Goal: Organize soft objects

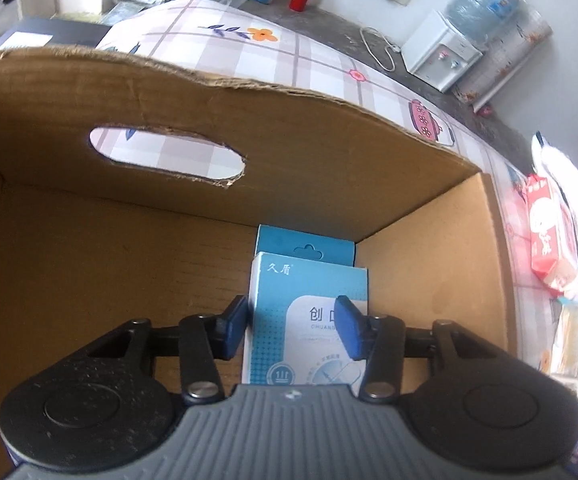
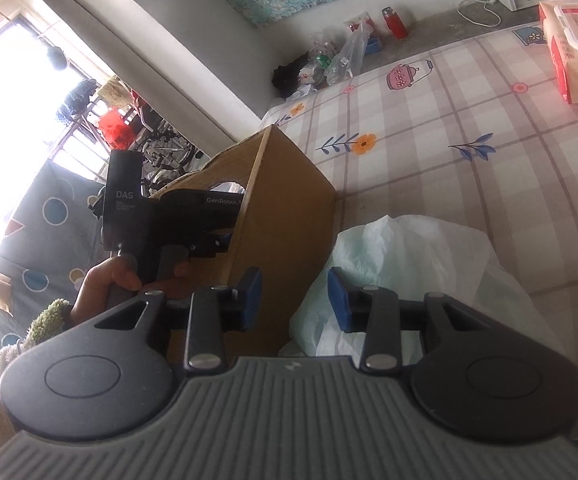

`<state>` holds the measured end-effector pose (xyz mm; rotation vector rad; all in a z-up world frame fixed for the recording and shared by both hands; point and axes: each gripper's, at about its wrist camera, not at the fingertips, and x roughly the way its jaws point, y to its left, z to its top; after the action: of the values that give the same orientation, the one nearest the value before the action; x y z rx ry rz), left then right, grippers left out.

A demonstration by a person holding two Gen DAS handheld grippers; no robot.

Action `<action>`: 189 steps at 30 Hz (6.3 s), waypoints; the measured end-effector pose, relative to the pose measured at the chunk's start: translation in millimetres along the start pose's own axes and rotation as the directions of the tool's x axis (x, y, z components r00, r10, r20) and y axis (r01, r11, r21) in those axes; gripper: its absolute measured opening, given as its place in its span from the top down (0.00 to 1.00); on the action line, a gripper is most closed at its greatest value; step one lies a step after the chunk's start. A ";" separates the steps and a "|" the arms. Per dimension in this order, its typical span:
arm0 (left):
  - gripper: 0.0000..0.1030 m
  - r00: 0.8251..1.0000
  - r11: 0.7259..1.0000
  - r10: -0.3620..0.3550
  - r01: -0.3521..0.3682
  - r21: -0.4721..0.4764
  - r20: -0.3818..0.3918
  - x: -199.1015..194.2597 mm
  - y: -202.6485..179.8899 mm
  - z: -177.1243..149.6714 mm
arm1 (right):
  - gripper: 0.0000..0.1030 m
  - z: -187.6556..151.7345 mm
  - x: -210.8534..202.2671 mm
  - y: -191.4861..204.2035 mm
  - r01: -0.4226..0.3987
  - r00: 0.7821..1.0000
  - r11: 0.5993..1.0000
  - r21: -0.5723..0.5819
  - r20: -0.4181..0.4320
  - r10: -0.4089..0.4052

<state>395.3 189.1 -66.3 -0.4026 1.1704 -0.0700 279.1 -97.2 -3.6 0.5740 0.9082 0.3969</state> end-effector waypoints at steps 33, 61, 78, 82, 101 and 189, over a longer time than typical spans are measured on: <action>0.28 0.938 0.792 -0.301 0.147 0.592 0.170 -94.5 -311.2 -193.9 | 0.49 -11.2 -303.4 -154.0 0.398 0.817 0.904 0.156 0.388 -0.426; 0.34 0.923 0.701 -0.297 0.385 0.601 -0.244 32.0 -430.7 -207.2 | 0.64 18.5 -240.6 -305.1 0.316 0.916 0.880 0.353 0.128 -0.381; 0.33 0.910 0.686 -0.225 0.401 0.606 -0.348 43.2 -444.6 -212.2 | 0.65 -11.0 -262.5 -323.9 0.339 0.898 0.845 0.413 0.124 -0.421; 0.36 0.916 0.696 -0.217 0.387 0.605 -0.338 50.2 -450.1 -212.8 | 0.65 -11.8 -262.7 -332.9 0.289 0.912 0.848 0.445 0.140 -0.385; 0.46 0.931 0.624 -0.340 0.328 0.709 -0.132 -66.5 -415.3 -215.9 | 0.63 -14.6 -292.5 -242.4 0.121 0.919 0.921 0.369 0.308 -0.245; 0.18 0.955 0.971 0.046 -0.113 0.213 0.293 -140.2 -25.8 -33.7 | 0.49 72.7 -25.0 44.9 0.054 0.997 0.991 -0.124 0.065 -0.047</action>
<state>313.2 192.6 55.0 -0.1547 0.8787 -0.0717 321.3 -97.3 74.8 0.4450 0.8300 0.3854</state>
